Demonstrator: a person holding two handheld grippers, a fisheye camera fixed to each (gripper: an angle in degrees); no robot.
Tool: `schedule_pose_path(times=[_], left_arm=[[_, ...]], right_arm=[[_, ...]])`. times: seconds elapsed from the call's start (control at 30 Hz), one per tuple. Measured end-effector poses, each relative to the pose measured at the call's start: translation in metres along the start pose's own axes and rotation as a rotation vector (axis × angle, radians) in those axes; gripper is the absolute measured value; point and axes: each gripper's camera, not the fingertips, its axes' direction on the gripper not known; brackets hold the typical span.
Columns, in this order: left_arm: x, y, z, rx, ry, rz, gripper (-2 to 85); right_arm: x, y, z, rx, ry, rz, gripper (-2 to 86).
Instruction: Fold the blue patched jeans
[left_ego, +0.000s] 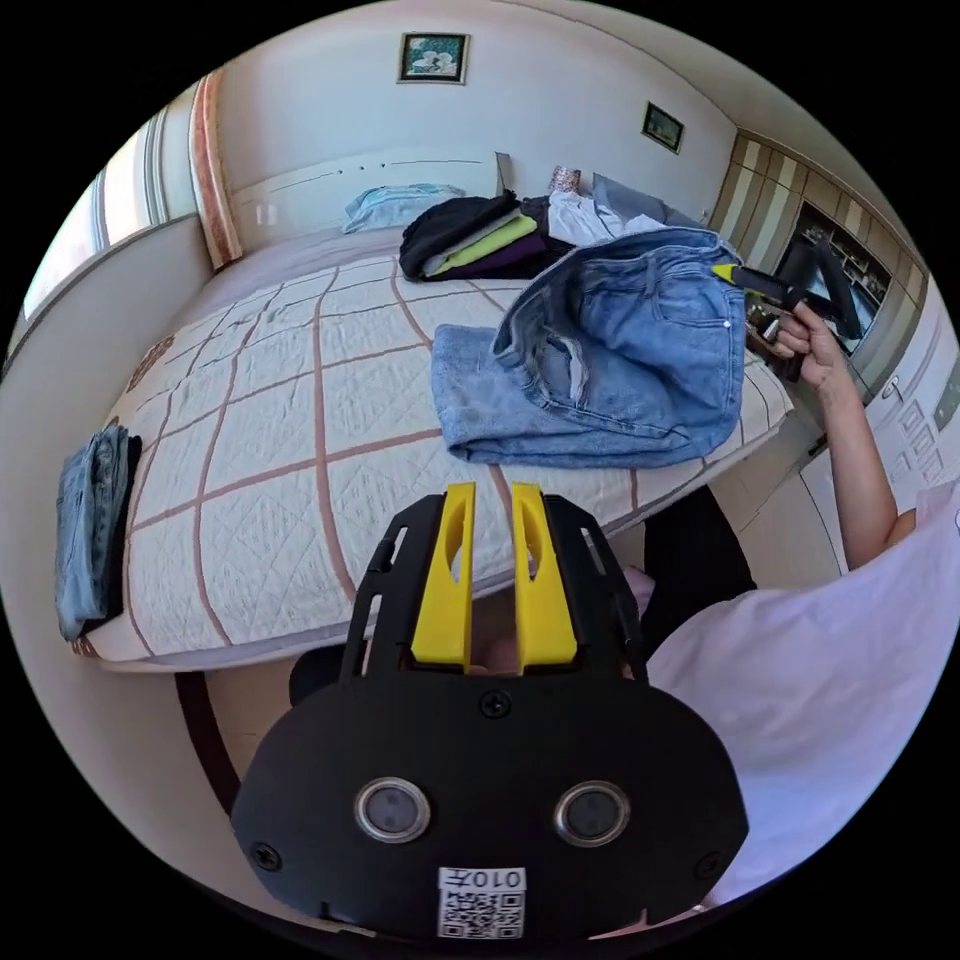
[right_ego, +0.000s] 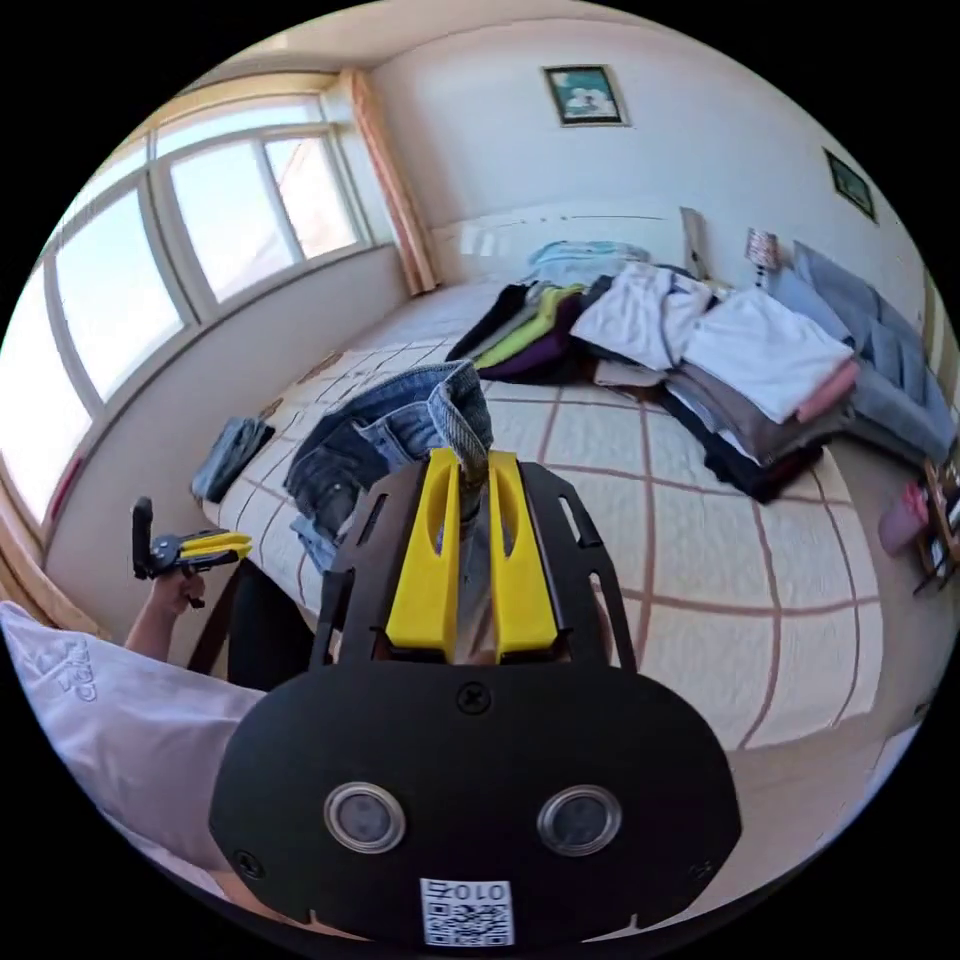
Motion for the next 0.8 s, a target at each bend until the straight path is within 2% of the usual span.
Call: schedule_pose_path(times=[0.1,0.17,0.2,0.27,0.37,0.5,0.57,0.8], left_arm=[[0.027,-0.032,0.025,-0.010,0.031,0.060,6.3],[0.043,-0.047,0.042,-0.020,0.070,0.085,6.5],[0.055,-0.056,0.053,-0.033,0.087,0.107,6.7],[0.076,-0.068,0.066,-0.056,0.078,0.158,7.0],[0.108,-0.083,0.082,-0.074,0.022,0.257,7.5],[0.138,-0.098,0.104,-0.107,0.003,0.340,8.6],[0.151,-0.107,0.112,-0.101,0.007,0.376,9.1],[0.213,-0.143,0.163,-0.135,-0.060,0.527,10.9]], right_arm=[[0.088,0.049,-0.004,-0.013,0.049,0.198,6.1],[0.146,0.089,0.019,-0.151,0.067,0.366,7.6],[0.155,0.098,0.018,-0.150,0.074,0.411,7.9],[0.174,0.133,-0.014,0.067,0.007,0.529,8.5],[0.171,0.158,-0.038,0.211,-0.100,0.502,9.3],[0.177,0.172,-0.023,0.143,-0.309,0.455,14.3],[0.191,0.182,-0.012,0.130,-0.422,0.516,15.8],[0.240,0.162,0.003,0.172,-0.475,0.624,16.0]])
